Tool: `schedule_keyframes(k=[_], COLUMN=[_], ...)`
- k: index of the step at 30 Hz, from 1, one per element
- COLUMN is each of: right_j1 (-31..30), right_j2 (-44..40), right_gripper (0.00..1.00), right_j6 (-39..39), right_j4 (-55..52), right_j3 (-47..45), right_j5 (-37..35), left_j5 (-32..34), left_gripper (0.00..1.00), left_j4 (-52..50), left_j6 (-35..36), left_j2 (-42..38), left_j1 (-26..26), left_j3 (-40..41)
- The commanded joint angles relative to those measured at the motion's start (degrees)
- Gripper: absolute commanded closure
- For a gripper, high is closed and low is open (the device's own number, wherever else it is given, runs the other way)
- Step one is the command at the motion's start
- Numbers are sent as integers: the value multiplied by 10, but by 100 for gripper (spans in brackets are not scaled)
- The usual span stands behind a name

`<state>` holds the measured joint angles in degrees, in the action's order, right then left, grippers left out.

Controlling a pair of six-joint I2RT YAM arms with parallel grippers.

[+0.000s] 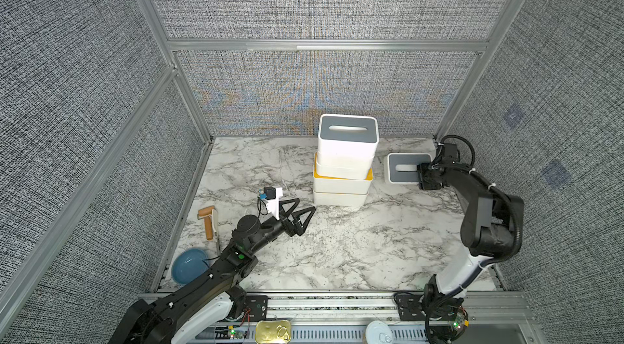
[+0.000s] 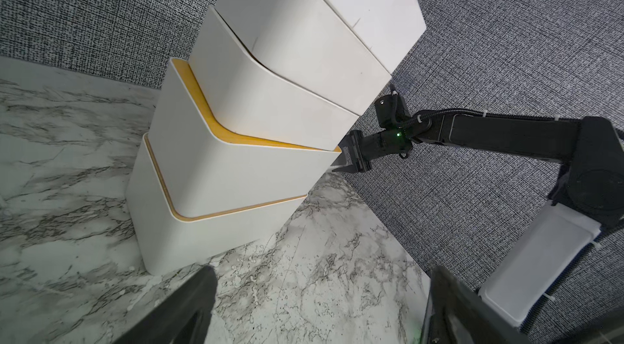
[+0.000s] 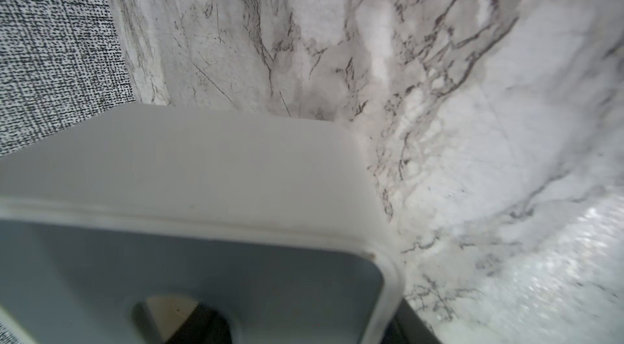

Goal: Stack the tissue boxes
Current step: Pick up the tissue box from the center of the board.

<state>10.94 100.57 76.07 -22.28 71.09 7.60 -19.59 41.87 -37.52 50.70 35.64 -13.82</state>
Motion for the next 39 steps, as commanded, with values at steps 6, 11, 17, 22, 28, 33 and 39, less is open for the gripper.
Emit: schedule_keyframes(k=[6, 11, 17, 22, 28, 33, 39], right_j1=[22, 33, 35, 36, 34, 22, -15], right_j2=[-165, -283, -401, -461, -546, -621, -675], right_gripper=[57, 57, 57, 57, 57, 57, 58], right_j6=[5, -5, -11, -4, 4, 10, 17], right_j4=[59, 74, 89, 97, 92, 79, 62], right_j3=[-135, -229, -309, -352, -391, -409, -412], right_j5=[25, 29, 36, 66, 94, 116, 122], left_j5=[-43, -53, -41, -30, -16, -16, -28], left_gripper=[1, 2, 3, 3, 3, 3, 1], left_j4=[85, 123, 141, 169, 263, 347, 429], left_j6=[-13, -8, 18, 51, 102, 129, 147], left_j2=[34, 56, 62, 83, 138, 210, 299], left_j1=[4, 19, 48, 76, 114, 138, 156], left_j3=[23, 37, 47, 49, 59, 48, 11])
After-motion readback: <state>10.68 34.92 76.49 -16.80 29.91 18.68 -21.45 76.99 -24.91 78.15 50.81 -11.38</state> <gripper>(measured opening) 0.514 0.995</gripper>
